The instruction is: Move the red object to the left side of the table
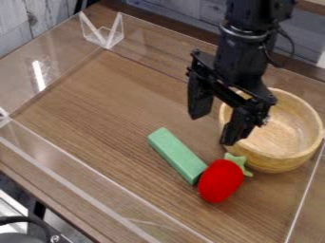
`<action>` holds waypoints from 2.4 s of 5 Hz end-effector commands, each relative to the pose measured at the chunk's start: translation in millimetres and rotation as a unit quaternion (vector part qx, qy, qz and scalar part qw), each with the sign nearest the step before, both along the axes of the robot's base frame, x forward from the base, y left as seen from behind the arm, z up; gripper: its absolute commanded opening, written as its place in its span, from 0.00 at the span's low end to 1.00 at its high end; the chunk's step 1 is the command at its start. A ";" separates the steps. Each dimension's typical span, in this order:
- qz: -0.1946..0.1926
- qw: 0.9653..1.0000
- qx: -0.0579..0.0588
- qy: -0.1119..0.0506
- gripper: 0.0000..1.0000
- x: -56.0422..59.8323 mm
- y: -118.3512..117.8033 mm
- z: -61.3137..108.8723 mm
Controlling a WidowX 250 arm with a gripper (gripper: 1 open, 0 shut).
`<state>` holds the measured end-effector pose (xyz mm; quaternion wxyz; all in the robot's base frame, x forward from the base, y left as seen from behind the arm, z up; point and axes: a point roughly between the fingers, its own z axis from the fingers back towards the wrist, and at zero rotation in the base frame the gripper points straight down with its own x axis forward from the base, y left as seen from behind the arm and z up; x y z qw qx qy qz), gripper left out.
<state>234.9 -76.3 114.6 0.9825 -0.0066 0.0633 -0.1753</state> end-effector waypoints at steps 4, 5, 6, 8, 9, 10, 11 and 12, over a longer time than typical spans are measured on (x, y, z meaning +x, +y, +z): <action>-0.064 0.997 -0.009 -0.030 1.00 -11.2 -37.2 -12.5; -0.070 0.997 -0.009 -0.030 1.00 -13.3 -48.3 -31.0; -0.075 0.996 -0.004 -0.040 1.00 -11.3 -45.5 -46.0; -0.055 0.996 0.007 -0.063 1.00 -7.7 -36.9 -53.9; -0.042 0.996 0.015 -0.072 1.00 -4.7 -31.9 -58.8; -0.013 0.996 0.023 -0.081 1.00 -3.2 -30.5 -43.1; 0.018 0.995 0.022 -0.092 1.00 -1.7 -30.1 -26.4; 0.043 0.994 0.015 -0.102 1.00 3.4 -22.8 -34.8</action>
